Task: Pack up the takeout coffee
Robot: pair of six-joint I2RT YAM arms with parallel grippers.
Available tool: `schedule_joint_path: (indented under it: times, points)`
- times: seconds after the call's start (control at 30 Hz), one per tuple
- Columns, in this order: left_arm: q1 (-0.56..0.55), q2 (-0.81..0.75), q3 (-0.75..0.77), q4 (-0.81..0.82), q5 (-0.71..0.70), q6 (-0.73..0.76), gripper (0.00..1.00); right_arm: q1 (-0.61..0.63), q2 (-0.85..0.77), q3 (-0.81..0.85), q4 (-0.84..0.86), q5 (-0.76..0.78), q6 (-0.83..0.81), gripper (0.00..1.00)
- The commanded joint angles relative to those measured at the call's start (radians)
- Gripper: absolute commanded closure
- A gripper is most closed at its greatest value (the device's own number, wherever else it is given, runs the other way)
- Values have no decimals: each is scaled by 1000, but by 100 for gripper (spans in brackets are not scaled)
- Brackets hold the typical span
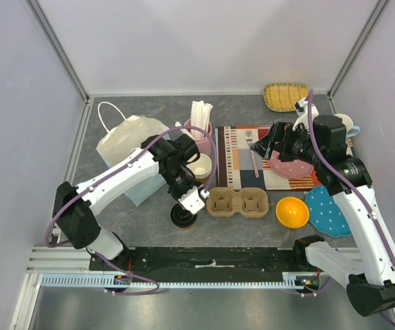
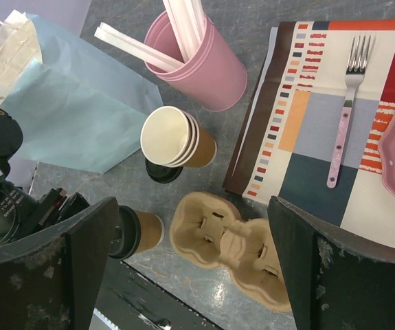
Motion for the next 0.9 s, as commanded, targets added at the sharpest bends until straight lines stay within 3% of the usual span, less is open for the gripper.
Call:
schedule_joint_path:
  times: [0.0, 0.57, 0.87]
  points:
    - [-2, 42, 18, -87, -24, 114, 59, 1, -7, -7, 0, 12, -23, 2]
    - [-4, 76, -62, 10, -87, 149, 64, 2, 3, 4, -2, 21, -28, 2]
    - [-17, 88, -71, 8, -109, 163, 78, 1, 16, 12, 0, 21, -34, 2]
